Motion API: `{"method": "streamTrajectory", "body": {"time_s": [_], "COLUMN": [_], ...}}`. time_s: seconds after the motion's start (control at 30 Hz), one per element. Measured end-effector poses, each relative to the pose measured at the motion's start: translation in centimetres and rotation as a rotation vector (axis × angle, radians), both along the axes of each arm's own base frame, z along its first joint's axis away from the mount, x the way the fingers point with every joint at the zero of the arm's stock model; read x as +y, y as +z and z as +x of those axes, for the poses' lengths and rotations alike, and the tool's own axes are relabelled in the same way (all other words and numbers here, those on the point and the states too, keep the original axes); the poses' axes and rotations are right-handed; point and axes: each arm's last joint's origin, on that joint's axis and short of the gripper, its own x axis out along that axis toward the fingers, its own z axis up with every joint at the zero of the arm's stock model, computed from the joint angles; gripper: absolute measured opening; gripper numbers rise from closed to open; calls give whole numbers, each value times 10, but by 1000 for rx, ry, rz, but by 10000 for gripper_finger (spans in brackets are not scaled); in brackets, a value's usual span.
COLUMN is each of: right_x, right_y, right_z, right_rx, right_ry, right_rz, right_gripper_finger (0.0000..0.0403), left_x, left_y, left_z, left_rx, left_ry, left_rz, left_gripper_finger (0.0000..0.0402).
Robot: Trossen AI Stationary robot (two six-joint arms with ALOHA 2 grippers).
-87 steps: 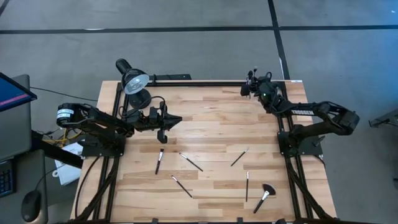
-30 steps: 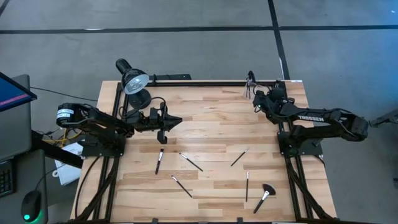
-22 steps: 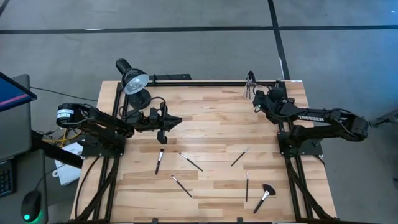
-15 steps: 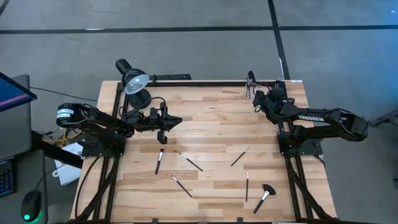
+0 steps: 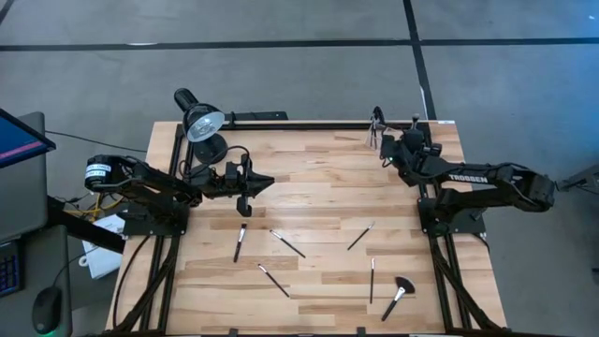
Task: Sort items
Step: Put the powder brush into the transparent organizer
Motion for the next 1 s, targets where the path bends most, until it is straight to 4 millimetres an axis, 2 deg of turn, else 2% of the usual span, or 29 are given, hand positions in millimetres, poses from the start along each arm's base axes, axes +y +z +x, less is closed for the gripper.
{"method": "streamTrajectory", "body": {"time_s": [0.33, 0.6, 1.0], "right_x": [-3, -2, -6], "right_y": [-3, -7, -30], "right_z": [-7, -7, -1], "right_rx": [7, -8, -20], "right_ry": [-45, -55, -98], "right_rz": [21, 25, 57], "right_gripper_finger": [55, 43, 54], "left_x": [0, 0, 0], "left_y": [0, 0, 0], "left_z": [0, 0, 0], "left_rx": [0, 0, -1], "left_ry": [0, 0, 0], "left_rz": [0, 0, 0], "left_gripper_finger": [30, 30, 30]}}
